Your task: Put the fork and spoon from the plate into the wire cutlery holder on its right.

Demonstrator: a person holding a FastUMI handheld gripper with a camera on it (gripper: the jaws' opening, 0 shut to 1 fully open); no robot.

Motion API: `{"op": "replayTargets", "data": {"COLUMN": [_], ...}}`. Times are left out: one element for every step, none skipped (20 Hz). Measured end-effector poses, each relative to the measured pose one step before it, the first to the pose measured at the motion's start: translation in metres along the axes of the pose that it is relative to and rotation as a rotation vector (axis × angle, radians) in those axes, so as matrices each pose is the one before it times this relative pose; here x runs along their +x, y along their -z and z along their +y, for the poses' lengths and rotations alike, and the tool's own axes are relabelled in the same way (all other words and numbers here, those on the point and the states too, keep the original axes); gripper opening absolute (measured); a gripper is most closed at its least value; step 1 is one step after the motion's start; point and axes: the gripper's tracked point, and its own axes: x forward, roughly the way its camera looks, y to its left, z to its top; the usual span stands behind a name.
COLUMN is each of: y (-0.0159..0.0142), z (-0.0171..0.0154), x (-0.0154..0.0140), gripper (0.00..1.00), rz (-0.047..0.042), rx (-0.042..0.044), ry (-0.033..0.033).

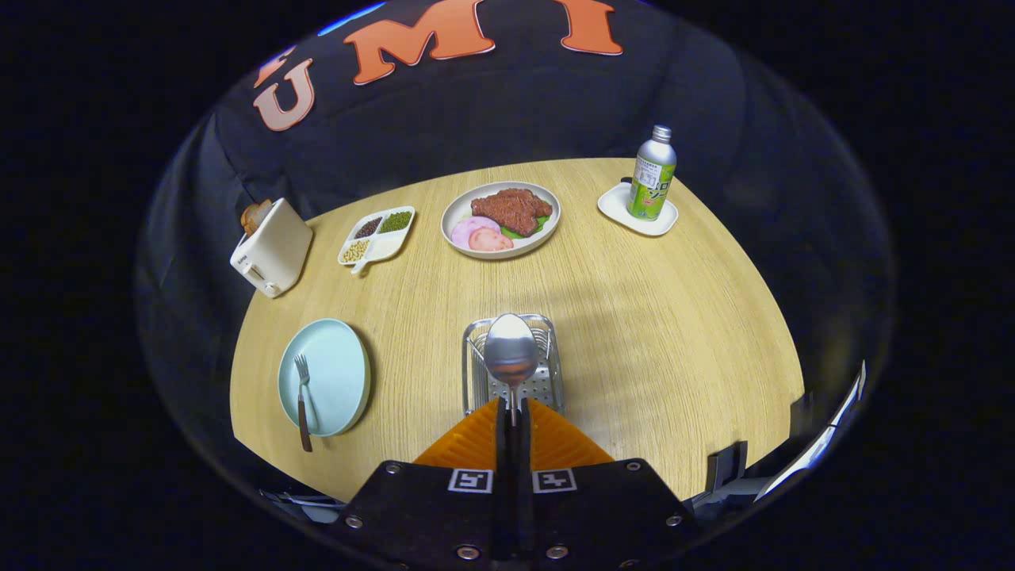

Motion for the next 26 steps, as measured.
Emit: {"op": "replayTargets", "data": {"y": [0.00028,0.00094,-0.00247,-0.00529,-0.00444,-0.00086,-0.00399,-0.00555,-0.00644,-0.00675,-0.00868,-0.01099,-0.0119,-0.01199,-0.01344,-0.00981,-0.01238,-0.01164,-0.01392,-0.01139,-0.00953,-0.00734,-0.00579,-0.00679,-0.00737,-0.00854], "z": [-0.00215,-0.00509,-0.00236,-0.0037,-0.00236,0.00063,0.00298,0.00112,0.00154,0.00003,0.00131,0.00085,0.00182,0.00308,0.00479,0.00424,0.00518,0.00456,0.00602,0.00605,0.00686,0.00577,0.00669,0.00866,0.01007,0.01055], "x": [0.00164,-0.00018,0.00093,0.00136,0.00187,0.00097,-0.00176,-0.00013,-0.00085,0.00017,-0.00192,-0.00183,-0.00362,-0.00258,-0.00249,-0.00238,-0.0028,-0.00378,-0.00349,-0.0031,-0.00268,-0.00085,-0.00211,-0.00349,-0.00362,-0.0021], "gripper": [0.04,0.04,0.05,0.05,0.06,0.07,0.08,0.07,0.07,0.08,0.08,0.09,0.1,0.11,0.14,0.2,0.22,0.33,0.38,0.46,0.54,0.62,0.65,0.72,0.74,0.78], "rz": [0.01017,0.01027,-0.00336,-0.01425,-0.01065,-0.00208,-0.01074,-0.01693,-0.01998,-0.02523,-0.03371,-0.04372,-0.04821,-0.05412,-0.05587,-0.04887,-0.05058,-0.05092,-0.05922,-0.04598,-0.04375,-0.03313,-0.02596,-0.02562,-0.03215,-0.0358], "rx": [-0.00337,-0.00529,-0.01184,-0.01181,-0.02043,-0.01281,0.00084,0.00792,0.00624,0.00733,0.00578,0.00697,0.00563,0.011,0.01396,0.01102,0.00424,-0.00376,-0.00402,-0.00101,-0.00102,-0.00294,-0.00423,-0.00363,-0.00619,-0.00818], "ry": [0.00525,0.00414,0.00422,0.01226,0.00643,-0.00485,-0.01718,-0.01046,-0.01171,-0.00503,-0.0097,-0.0069,-0.00878,-0.01136,-0.01321,-0.01162,-0.00253,-0.00146,0.0026,0.00331,0.0079,0.01387,0.01119,0.00412,-0.00055,-0.00623]}}
